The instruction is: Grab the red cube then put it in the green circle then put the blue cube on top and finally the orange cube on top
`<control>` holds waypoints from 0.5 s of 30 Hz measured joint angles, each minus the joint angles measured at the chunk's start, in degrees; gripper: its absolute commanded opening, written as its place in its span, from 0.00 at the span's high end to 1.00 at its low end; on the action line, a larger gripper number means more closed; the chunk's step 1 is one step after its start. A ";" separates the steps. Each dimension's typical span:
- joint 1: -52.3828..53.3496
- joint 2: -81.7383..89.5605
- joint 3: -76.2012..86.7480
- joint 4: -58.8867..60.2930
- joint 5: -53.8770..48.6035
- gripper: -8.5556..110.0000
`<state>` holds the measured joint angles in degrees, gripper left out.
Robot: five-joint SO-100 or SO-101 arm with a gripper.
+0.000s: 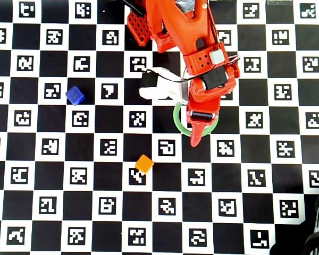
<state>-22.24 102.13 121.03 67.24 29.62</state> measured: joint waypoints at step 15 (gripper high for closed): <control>0.97 3.78 -16.08 20.39 -2.99 0.52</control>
<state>-21.27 105.91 104.94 87.63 26.63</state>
